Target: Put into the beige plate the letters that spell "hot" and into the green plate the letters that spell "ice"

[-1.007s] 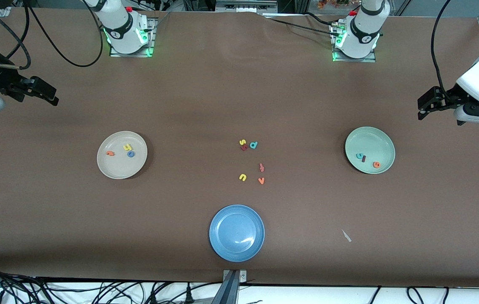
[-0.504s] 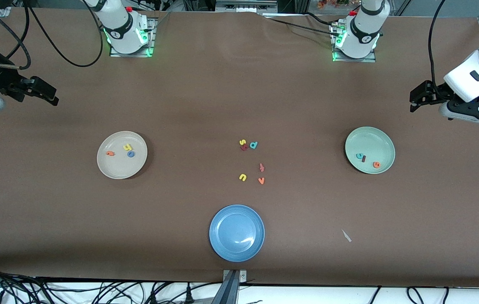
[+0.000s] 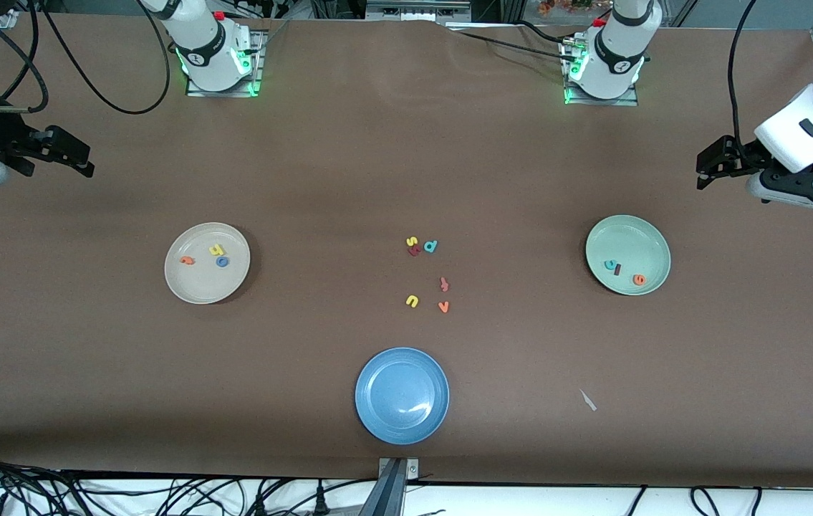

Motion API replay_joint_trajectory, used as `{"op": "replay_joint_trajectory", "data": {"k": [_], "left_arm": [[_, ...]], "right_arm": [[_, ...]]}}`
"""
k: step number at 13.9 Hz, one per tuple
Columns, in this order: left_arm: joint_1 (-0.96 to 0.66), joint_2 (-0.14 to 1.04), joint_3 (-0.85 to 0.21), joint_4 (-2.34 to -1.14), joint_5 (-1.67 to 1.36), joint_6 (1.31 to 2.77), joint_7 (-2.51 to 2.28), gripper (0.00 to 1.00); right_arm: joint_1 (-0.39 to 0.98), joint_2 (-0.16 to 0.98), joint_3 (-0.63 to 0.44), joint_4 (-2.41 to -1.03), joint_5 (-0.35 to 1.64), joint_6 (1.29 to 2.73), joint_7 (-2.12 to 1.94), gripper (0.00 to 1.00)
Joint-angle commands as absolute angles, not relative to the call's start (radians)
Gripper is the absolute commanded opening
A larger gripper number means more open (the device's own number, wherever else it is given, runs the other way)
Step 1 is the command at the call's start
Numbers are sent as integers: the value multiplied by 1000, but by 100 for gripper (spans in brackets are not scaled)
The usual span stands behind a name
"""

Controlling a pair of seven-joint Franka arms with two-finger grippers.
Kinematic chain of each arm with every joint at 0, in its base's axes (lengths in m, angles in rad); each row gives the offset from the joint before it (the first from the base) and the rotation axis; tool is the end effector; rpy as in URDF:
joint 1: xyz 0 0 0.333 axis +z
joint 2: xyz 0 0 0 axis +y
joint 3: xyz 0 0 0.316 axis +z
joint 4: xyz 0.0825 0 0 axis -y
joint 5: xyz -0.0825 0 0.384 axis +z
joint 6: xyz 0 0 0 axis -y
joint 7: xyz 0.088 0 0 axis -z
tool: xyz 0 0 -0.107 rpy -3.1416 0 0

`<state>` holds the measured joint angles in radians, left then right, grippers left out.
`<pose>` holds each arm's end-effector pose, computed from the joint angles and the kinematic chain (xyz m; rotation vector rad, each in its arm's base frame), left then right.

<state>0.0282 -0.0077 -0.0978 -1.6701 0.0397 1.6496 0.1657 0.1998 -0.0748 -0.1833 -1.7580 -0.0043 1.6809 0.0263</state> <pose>0.5556 -0.0350 0.5886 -3.0798 0.3693 0.0229 0.5375 0.0053 0.5853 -3.1323 0.0138 0.0059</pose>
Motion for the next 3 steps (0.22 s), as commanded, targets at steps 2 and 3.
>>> {"op": "replay_joint_trajectory", "data": {"k": [2, 3], "left_arm": [[26, 5, -94, -1634, 21, 1628, 190, 100], [28, 3, -94, -1634, 21, 1628, 192, 100]], "right_arm": [[195, -74, -181, -1747, -9, 1669, 8, 100], [195, -74, -181, -1747, -9, 1669, 9, 100]]}}
